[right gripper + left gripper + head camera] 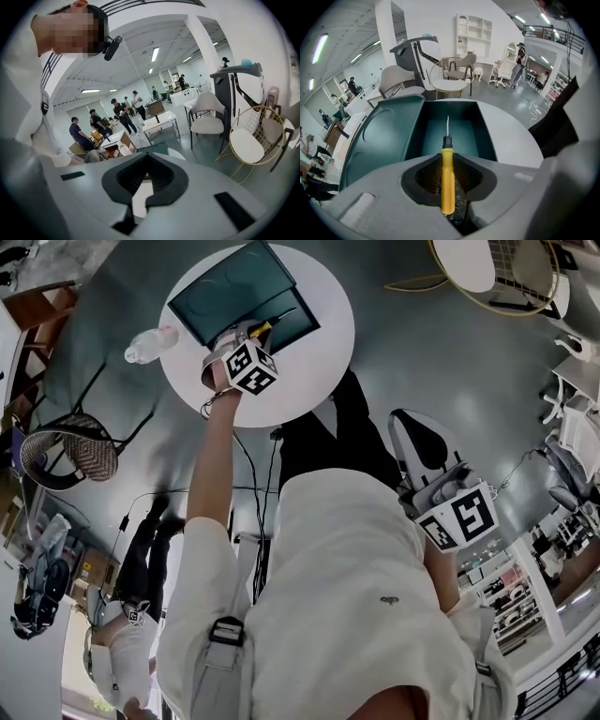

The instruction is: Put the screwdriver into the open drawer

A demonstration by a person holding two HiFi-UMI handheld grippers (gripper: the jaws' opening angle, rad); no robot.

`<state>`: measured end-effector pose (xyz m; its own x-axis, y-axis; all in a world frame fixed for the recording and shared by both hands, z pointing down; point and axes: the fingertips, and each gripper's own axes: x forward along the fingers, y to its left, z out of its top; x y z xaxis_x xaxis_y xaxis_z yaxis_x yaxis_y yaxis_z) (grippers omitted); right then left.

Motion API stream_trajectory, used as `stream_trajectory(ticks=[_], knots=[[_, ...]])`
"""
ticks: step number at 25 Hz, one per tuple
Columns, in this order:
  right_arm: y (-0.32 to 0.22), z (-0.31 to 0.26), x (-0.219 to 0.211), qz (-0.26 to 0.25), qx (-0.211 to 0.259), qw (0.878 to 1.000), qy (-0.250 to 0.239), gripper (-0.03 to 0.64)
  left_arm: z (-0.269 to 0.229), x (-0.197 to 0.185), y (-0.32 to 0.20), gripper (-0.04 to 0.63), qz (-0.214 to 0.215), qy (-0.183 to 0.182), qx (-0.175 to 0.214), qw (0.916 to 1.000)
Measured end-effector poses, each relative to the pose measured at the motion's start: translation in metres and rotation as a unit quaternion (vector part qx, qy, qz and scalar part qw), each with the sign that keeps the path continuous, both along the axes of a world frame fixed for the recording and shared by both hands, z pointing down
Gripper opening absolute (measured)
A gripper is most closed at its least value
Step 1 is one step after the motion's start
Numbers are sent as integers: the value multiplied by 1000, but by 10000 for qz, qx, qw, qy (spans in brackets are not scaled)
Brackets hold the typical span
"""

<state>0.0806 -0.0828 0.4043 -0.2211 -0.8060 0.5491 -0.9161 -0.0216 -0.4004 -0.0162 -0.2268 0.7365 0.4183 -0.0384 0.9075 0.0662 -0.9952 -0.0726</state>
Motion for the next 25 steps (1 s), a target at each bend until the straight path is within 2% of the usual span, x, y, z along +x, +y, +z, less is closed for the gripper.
stream_trajectory(ticks=[8,25], knots=[[-3,4,-3,-35,-41,10000,-3,6,12,-5,-3,80,-118,-160,33,9998],[-5,6,-2,-92,-24,10000,12,6,15,-6,-7,103,-219,-187,246,9993]])
